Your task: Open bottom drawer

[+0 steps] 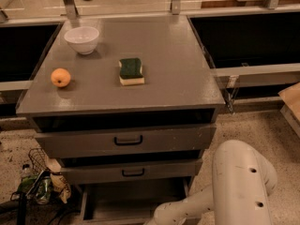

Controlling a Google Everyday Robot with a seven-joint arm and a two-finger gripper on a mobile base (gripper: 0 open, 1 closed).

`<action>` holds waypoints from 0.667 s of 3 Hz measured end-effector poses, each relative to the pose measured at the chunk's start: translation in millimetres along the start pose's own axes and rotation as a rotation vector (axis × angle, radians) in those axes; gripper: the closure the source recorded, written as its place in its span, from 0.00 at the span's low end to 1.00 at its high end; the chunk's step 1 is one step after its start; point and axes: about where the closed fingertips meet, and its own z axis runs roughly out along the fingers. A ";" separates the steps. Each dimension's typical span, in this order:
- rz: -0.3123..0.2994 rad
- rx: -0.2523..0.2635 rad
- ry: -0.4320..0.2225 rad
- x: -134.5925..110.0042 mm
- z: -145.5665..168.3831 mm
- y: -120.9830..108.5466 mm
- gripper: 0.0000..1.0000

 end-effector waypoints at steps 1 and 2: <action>0.016 0.001 0.025 -1.6 8.0 -9.5 0.00; 0.005 -0.003 0.024 -3.5 10.2 -7.8 0.00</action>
Offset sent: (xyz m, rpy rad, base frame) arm 0.0164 0.0104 -0.0147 -0.0509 0.0039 0.0068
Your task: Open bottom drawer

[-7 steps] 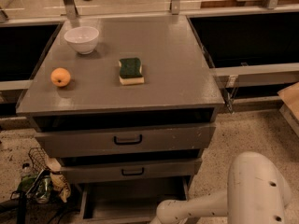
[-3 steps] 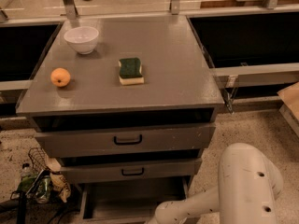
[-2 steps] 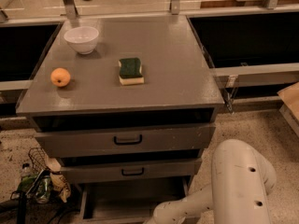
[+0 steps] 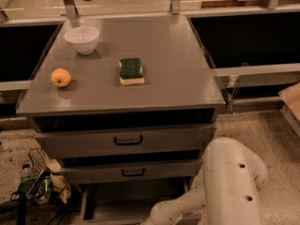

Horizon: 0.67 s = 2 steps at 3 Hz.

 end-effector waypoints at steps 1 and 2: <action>0.000 0.000 0.000 0.0 0.0 0.0 0.00; 0.012 -0.055 0.022 10.6 23.4 4.4 0.00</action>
Offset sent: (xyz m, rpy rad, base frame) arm 0.0047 0.0046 -0.0141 0.0051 0.0401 0.0172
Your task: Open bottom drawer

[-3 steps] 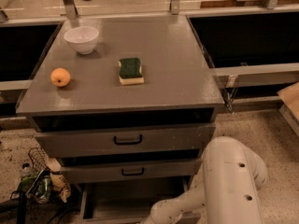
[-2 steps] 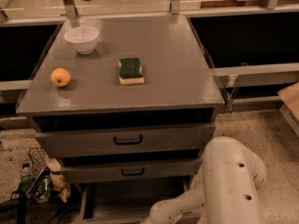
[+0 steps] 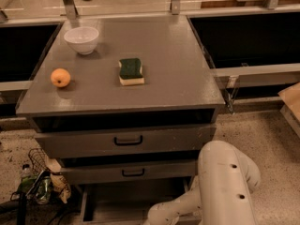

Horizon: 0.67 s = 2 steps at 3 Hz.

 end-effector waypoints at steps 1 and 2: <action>0.000 0.000 0.000 0.0 0.0 0.0 0.00; -0.007 -0.037 -0.022 2.3 -2.0 3.8 0.00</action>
Offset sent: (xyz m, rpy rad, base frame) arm -0.0103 -0.0165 0.0130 0.1522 0.1127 0.0570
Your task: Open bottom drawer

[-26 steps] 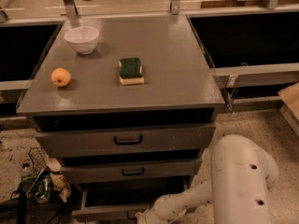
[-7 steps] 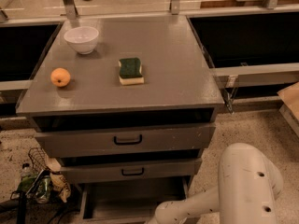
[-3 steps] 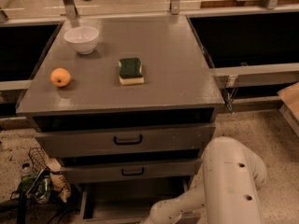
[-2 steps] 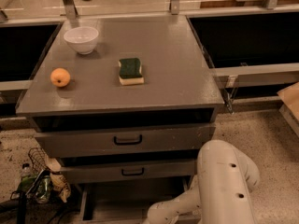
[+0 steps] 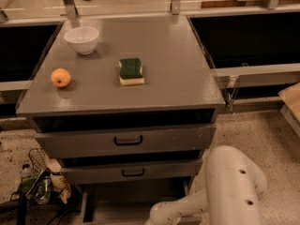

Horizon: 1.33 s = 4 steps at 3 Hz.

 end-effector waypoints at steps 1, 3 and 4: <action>-0.012 -0.065 -0.060 1.3 -7.0 9.7 0.00; -0.046 -0.170 -0.127 24.2 -28.3 43.6 0.00; -0.048 -0.185 -0.135 22.8 -27.7 43.4 0.00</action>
Offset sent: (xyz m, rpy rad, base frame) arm -0.0363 -0.0517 0.0386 0.2105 0.1323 0.0633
